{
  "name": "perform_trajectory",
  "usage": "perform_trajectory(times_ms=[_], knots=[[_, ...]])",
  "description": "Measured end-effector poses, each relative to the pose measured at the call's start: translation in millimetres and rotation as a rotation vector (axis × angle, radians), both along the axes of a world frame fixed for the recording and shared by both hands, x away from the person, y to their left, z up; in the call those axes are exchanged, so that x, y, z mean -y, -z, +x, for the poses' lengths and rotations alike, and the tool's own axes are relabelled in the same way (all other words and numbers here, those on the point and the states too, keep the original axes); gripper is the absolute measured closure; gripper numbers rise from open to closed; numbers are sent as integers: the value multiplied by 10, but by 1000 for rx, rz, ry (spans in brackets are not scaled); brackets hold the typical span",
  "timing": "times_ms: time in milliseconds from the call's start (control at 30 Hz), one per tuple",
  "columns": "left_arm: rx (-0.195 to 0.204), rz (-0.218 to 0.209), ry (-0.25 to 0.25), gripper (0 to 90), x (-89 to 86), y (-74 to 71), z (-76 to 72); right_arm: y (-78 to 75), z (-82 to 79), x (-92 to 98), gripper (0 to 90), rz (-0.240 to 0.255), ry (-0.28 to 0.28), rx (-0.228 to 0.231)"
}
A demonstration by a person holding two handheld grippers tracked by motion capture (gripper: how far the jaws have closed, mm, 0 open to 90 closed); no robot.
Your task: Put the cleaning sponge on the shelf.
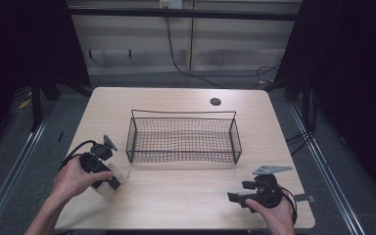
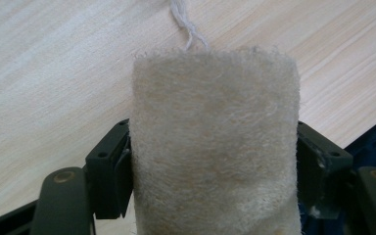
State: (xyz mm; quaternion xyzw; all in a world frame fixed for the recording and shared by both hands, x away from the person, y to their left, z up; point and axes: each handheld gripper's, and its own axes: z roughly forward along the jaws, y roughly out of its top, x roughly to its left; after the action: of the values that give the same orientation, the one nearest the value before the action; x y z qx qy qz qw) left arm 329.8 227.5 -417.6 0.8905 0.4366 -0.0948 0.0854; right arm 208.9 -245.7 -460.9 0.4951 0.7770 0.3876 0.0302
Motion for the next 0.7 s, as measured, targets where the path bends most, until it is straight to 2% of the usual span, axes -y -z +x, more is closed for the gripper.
perform_trajectory(times_ms=[167, 200, 400, 433, 500, 567, 700], knots=[[22, -9, -3, 283, -24, -88, 16, 0, 1, -2, 191, 0, 2, -3], [9, -12, 1, 283, -24, -103, 18, 0, 1, -2, 191, 0, 2, -3], [15, -18, 13, 283, -37, -198, 31, 2, 1, 0, 190, 0, 1, -2], [-10, -42, 19, 283, -43, -218, 32, 2, 0, -1, 189, -1, 1, -4], [-12, -42, 22, 283, -46, -230, 33, 3, 0, -1, 189, -3, 2, -5], [6, -19, 15, 283, -52, -262, 38, 5, 0, -2, 189, -5, 2, -10], [7, -16, 18, 283, -49, -309, 51, 7, 2, -4, 189, -7, 2, -12]])
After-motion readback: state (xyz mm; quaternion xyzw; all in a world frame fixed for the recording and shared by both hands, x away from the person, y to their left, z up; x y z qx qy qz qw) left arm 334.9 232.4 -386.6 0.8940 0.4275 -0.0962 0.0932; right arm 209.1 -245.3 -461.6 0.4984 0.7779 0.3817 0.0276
